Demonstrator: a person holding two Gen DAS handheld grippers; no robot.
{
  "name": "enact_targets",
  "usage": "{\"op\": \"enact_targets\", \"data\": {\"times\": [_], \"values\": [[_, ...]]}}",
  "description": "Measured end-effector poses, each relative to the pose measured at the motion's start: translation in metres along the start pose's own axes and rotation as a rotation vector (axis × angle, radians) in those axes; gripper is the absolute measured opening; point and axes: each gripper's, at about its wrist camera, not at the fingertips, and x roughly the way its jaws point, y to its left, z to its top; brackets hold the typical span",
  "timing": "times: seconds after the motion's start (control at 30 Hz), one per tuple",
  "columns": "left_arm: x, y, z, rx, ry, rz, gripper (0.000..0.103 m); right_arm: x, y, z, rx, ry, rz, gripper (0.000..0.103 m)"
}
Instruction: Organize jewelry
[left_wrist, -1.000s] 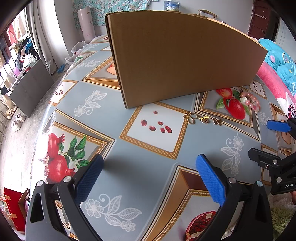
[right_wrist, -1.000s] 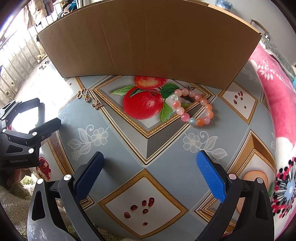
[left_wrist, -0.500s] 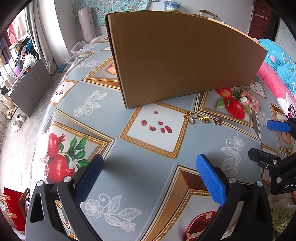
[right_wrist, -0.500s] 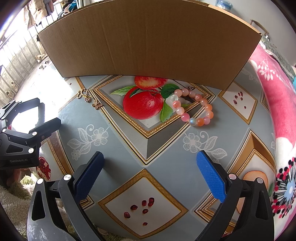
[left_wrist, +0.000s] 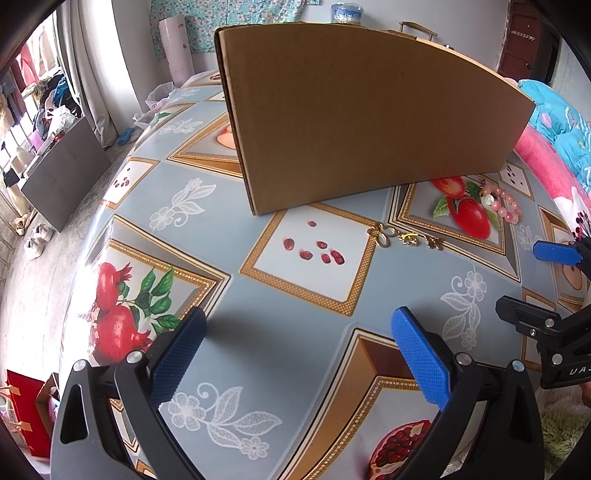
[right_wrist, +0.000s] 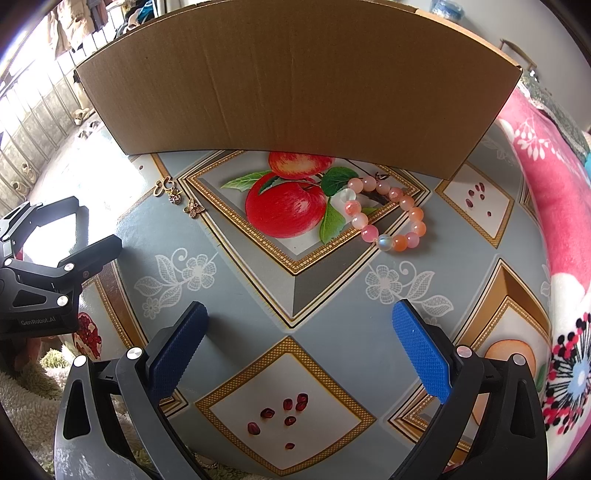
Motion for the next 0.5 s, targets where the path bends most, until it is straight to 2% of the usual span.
{"op": "enact_targets", "data": {"times": [0.5], "values": [[0.0003,-0.0003,0.0006,0.001,-0.001,0.0,0.098,-0.0005,0.0025,-0.0005,0.017,0.011,-0.008,0.096]]}}
